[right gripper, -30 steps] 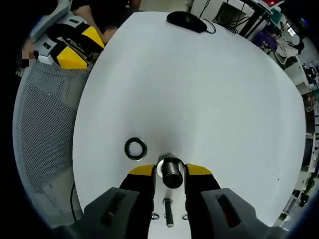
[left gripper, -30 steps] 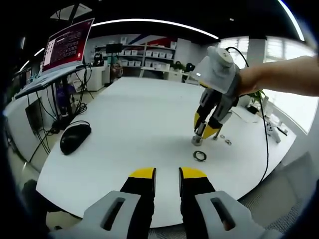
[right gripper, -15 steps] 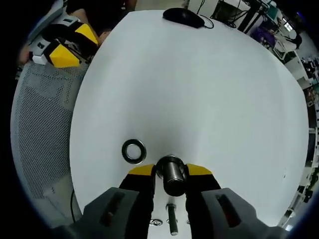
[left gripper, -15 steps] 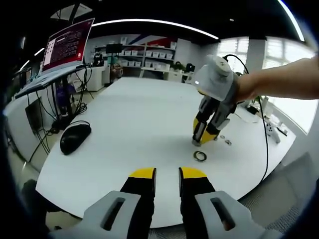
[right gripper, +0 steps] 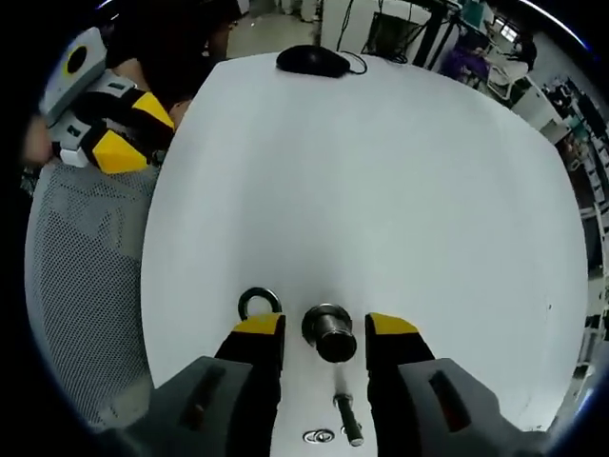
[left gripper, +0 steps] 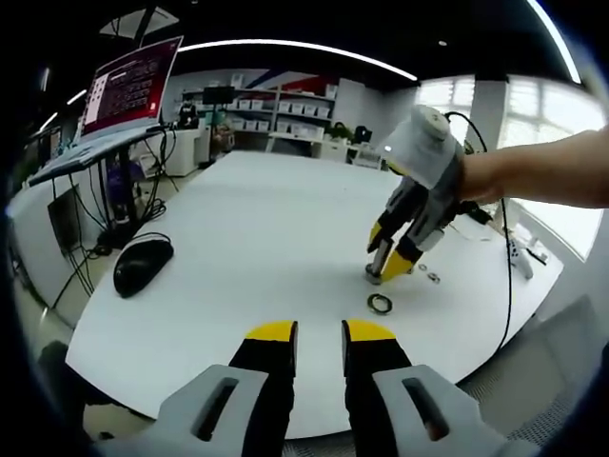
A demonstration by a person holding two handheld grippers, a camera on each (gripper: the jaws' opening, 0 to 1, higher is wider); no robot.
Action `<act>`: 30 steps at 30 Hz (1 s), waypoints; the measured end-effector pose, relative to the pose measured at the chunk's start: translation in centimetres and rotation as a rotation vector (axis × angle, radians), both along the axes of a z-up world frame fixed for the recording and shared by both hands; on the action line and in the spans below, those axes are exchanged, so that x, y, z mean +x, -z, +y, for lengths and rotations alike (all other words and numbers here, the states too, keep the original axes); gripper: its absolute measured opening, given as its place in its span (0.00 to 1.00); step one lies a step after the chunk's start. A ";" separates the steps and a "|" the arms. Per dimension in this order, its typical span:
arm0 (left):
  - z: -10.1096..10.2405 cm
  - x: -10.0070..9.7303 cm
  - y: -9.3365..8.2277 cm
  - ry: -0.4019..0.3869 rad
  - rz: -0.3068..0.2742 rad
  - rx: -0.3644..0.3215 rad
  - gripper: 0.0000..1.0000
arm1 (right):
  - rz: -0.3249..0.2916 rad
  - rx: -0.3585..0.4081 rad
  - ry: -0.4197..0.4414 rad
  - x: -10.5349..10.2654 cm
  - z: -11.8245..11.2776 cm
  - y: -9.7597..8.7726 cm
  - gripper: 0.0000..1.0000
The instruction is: Place the washer onto the threaded stud by aligning its center hole with the stud, sliding it down to the base, and recovering from edge contact or off-axis alignment until the washer reaches the visible bottom stop.
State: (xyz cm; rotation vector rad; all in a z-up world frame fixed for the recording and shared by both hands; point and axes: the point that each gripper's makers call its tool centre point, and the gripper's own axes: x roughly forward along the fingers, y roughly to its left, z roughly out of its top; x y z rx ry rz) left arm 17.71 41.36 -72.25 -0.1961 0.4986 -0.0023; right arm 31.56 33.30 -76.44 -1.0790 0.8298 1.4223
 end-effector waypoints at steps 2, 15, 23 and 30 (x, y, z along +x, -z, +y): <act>0.0 0.0 0.0 0.000 0.001 0.001 0.16 | -0.015 0.030 0.023 0.2 0.0 -0.6 0.37; 0.1 0.0 0.2 -0.003 0.016 0.008 0.15 | -0.082 0.177 0.086 -0.3 -0.3 -4.9 0.38; 0.1 -0.2 0.5 0.006 0.042 0.037 0.14 | -0.043 0.256 0.111 -2.0 -0.4 -6.3 0.38; 0.2 -0.3 0.5 0.006 0.048 0.043 0.14 | 0.032 0.322 0.172 -3.7 -0.7 -6.0 0.38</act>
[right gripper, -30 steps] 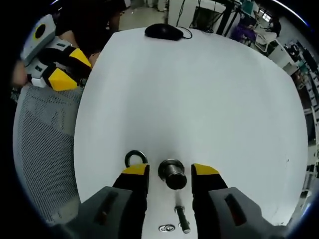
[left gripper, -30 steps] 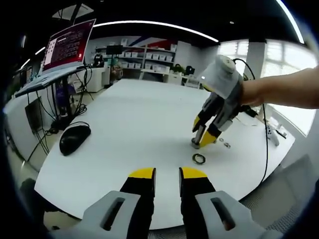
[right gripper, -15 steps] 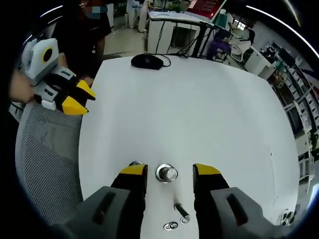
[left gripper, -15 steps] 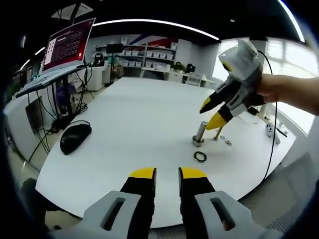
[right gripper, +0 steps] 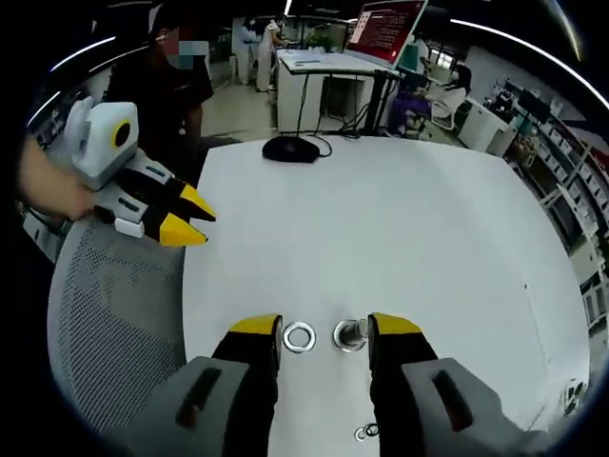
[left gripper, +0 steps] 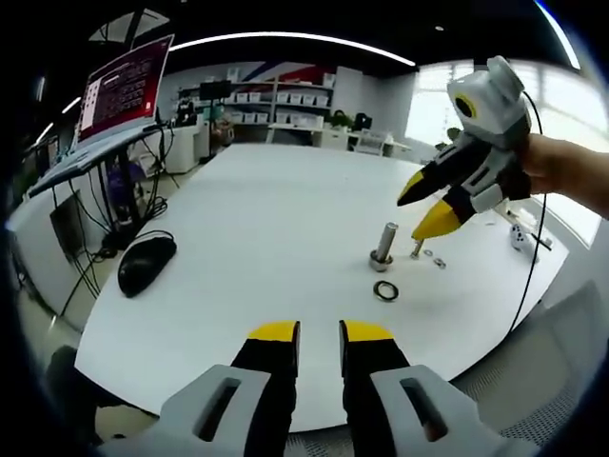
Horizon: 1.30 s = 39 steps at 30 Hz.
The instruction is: Place the washer onto the threaded stud by aligning its center hole with the stud, sliding it down to the base, and recovering from edge contact or off-axis alignment until the washer reaches the visible bottom stop.
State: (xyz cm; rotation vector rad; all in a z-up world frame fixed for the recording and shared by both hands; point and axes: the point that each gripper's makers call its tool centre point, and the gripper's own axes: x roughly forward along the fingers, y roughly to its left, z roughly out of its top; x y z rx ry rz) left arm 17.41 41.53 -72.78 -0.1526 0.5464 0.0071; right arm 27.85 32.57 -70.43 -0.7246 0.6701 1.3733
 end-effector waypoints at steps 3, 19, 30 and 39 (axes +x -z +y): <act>0.0 0.0 -0.2 0.000 -0.012 -0.001 0.13 | -0.056 -0.020 -0.019 -0.3 -0.7 0.4 0.38; -0.1 -0.1 0.3 0.006 0.017 0.003 0.13 | 0.015 -0.048 0.040 -1.9 -2.1 4.0 0.36; -0.1 -0.2 0.4 0.007 0.028 0.003 0.12 | 0.069 -0.143 0.010 -2.0 -1.8 7.2 0.36; -0.1 -0.2 0.3 0.006 0.020 0.000 0.12 | 0.062 -0.247 -0.088 -2.0 -1.4 9.0 0.37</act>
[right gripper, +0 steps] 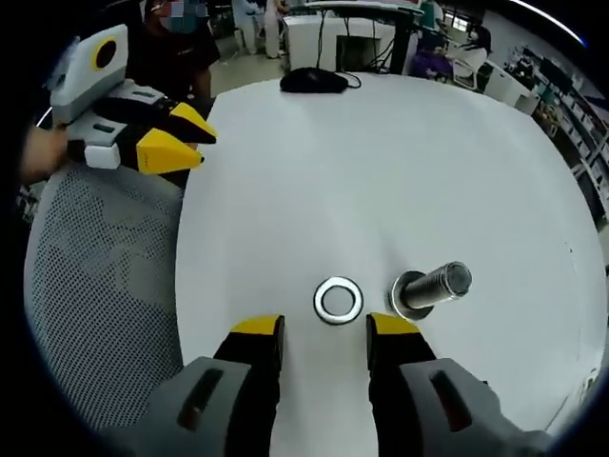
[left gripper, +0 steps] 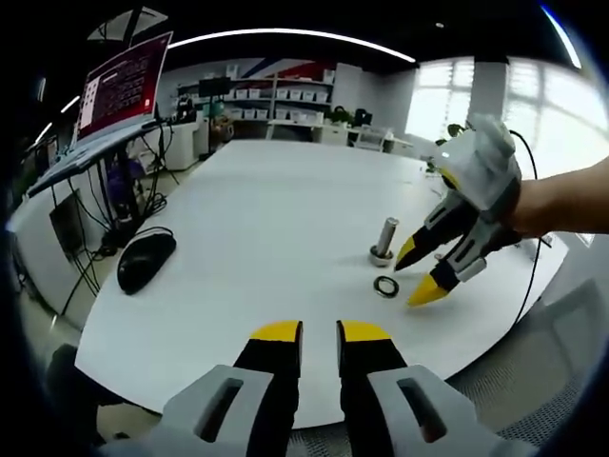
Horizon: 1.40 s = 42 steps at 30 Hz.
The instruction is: Place the washer onto the threaded stud by aligning its center hole with the stud, sliding it down to the base, and recovering from edge contact or off-axis alignment until the washer reaches the visible bottom stop.
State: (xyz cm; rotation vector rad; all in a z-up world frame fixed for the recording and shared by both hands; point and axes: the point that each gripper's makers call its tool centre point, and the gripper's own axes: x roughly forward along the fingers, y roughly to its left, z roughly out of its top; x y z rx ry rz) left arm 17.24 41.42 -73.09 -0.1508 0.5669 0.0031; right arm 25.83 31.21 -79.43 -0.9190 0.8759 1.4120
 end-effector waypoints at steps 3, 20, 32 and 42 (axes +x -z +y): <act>0.0 0.0 0.0 -0.001 -0.003 -0.001 0.12 | -0.025 -0.049 -0.052 0.1 0.0 0.5 0.37; 0.0 0.0 0.0 0.001 -0.006 -0.001 0.11 | -0.011 -0.131 -0.110 0.4 1.1 0.6 0.32; 0.0 0.0 0.2 0.005 0.005 -0.001 0.10 | -0.036 -0.188 -0.162 0.1 1.0 0.7 0.25; 0.0 0.0 0.1 0.002 0.001 -0.003 0.10 | -0.021 -0.165 -0.121 0.3 0.9 0.7 0.26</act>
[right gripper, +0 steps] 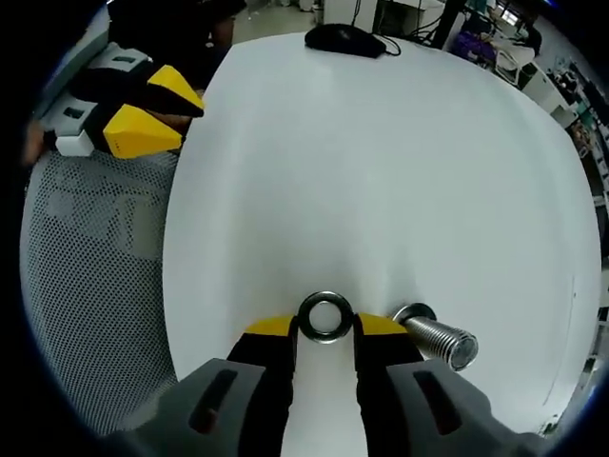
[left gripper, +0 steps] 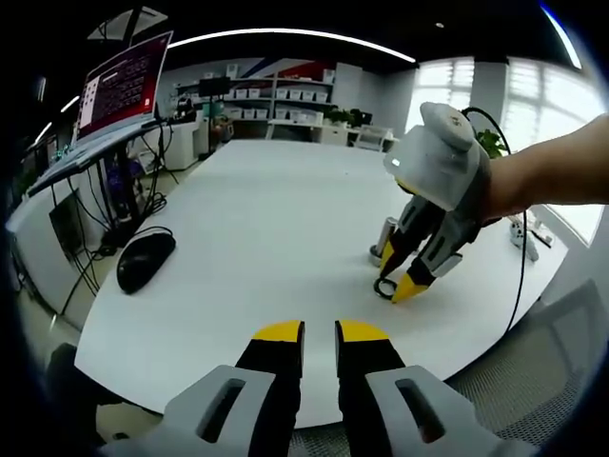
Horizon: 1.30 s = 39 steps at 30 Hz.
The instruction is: Place the washer onto the threaded stud by aligning its center hole with the stud, sliding it down to the base, and recovering from edge contact or off-axis alignment until the washer reaches the visible bottom stop.
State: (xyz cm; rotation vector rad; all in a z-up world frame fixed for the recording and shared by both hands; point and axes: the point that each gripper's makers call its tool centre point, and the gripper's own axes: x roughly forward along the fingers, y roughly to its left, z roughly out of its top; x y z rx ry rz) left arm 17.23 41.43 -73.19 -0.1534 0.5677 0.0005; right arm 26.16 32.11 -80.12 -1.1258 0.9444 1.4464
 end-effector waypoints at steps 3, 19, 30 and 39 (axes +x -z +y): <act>0.0 0.0 0.0 -0.001 0.000 0.001 0.10 | 0.005 0.010 -0.002 0.1 0.1 0.0 0.26; 0.0 0.1 -0.2 -0.002 -0.010 0.003 0.10 | 0.003 0.079 0.051 0.2 0.4 -0.2 0.23; 0.0 0.1 -0.3 -0.003 -0.019 0.002 0.10 | 0.022 0.148 0.082 0.1 -0.5 -0.2 0.25; -0.1 0.2 -0.3 -0.001 -0.022 -0.016 0.10 | 0.021 0.148 0.082 0.0 0.0 -0.2 0.26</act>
